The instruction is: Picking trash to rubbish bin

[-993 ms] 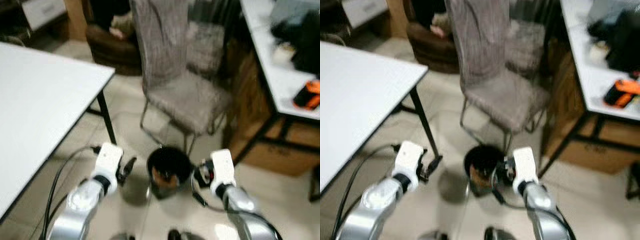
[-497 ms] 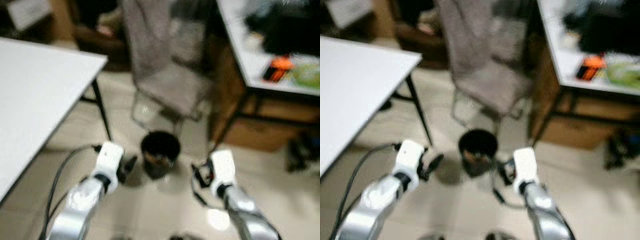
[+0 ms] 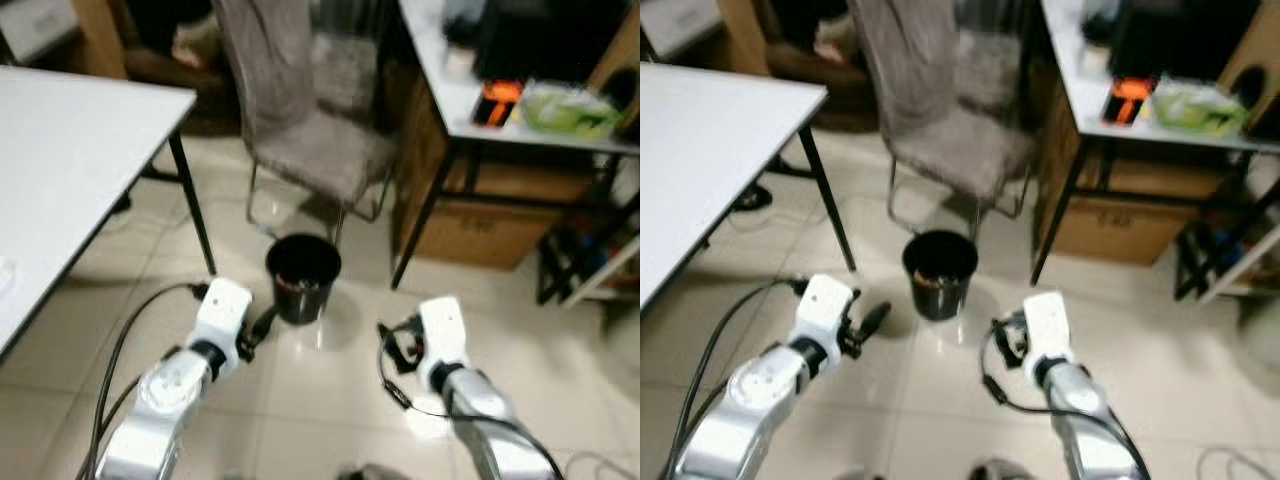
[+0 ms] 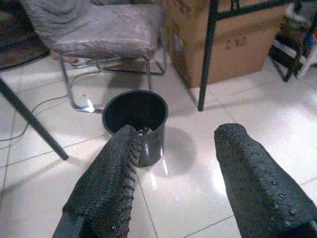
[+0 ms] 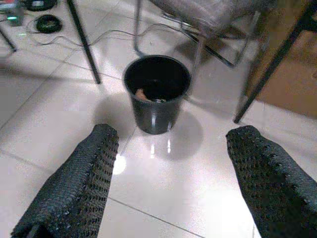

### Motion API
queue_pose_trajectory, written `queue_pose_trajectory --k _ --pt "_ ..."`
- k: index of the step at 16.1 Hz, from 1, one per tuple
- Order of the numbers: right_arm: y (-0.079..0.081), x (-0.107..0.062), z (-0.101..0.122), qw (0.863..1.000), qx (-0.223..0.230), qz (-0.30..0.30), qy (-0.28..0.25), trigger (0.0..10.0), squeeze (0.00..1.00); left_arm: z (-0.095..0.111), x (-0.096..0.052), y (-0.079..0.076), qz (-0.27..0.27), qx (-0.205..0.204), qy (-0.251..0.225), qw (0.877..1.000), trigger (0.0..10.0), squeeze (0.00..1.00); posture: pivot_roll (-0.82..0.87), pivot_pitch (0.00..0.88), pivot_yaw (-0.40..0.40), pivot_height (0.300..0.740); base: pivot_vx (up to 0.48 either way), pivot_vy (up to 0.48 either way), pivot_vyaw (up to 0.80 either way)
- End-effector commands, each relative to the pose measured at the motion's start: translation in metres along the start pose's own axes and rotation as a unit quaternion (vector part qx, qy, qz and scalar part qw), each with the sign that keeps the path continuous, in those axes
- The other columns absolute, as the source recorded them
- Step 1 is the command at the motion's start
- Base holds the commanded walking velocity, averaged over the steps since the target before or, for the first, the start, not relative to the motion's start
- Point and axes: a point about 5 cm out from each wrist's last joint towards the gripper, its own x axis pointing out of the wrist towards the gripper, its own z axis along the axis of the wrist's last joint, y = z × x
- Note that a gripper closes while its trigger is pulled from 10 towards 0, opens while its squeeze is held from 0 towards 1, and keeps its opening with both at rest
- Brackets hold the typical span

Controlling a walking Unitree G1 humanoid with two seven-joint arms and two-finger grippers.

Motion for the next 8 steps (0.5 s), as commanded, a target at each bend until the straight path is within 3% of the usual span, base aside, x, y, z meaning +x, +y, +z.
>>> queue_pose_trajectory --k 1,8 --pt "-0.0027 -0.0005 0.002 1.0 -0.002 0.0 -0.003 10.0 0.0 -0.002 -0.0007 -0.0025 -0.004 -0.004 0.004 1.0 10.0 0.0 -0.06 0.074 -0.041 0.74 -0.289 0.0 0.0" --pt "-0.0034 0.0017 0.0048 1.0 -0.001 0.003 -0.005 10.0 0.0 -0.0014 -0.0019 -0.0018 0.002 -0.01 -0.001 1.0 10.0 0.0 -0.06 0.072 -0.052 0.74 -0.289 0.0 0.0"
